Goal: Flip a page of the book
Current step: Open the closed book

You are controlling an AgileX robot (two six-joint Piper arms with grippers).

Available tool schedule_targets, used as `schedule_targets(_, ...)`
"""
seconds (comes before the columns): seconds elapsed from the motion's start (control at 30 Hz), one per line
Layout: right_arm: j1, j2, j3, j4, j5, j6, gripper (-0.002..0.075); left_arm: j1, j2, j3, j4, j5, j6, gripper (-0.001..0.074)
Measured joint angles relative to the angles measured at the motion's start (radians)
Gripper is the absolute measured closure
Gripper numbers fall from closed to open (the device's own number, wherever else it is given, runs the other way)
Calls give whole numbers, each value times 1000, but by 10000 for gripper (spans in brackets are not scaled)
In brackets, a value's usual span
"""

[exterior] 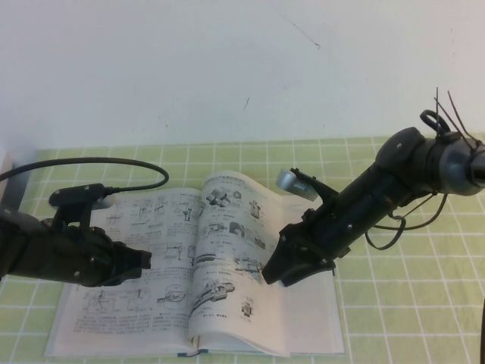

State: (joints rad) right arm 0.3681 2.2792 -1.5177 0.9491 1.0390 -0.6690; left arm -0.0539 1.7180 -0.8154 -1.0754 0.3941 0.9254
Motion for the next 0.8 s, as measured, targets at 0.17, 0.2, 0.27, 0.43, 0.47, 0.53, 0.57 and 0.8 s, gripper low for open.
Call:
schedule_targets(0.17, 2, 18, 5, 125, 0, -102, 349, 0, 0, 0, 0, 0, -1, 738)
schedule_targets(0.2, 4, 22, 5, 163, -2, -127, 344, 0, 0, 0, 0, 3, -1, 738)
schedule_targets(0.27, 6, 29, 10, 228, 0, -175, 334, 0, 0, 0, 0, 13, -1, 738)
schedule_targets(0.43, 6, 32, 12, 379, 7, -253, 325, -2, 0, 0, -2, 28, -1, 738)
schedule_targets(0.47, 6, 32, 12, 396, 7, -262, 324, -2, 0, 0, -2, 29, -1, 738)
schedule_targets(0.53, 6, 29, 12, 421, 7, -271, 323, -2, 0, 0, -2, 35, -2, 738)
schedule_targets(0.57, 6, 27, 12, 425, 7, -275, 323, -2, 0, 0, -2, 37, -4, 738)
schedule_targets(0.8, 6, -42, 12, 417, -7, -263, 323, -2, 0, 0, -2, 53, -12, 738)
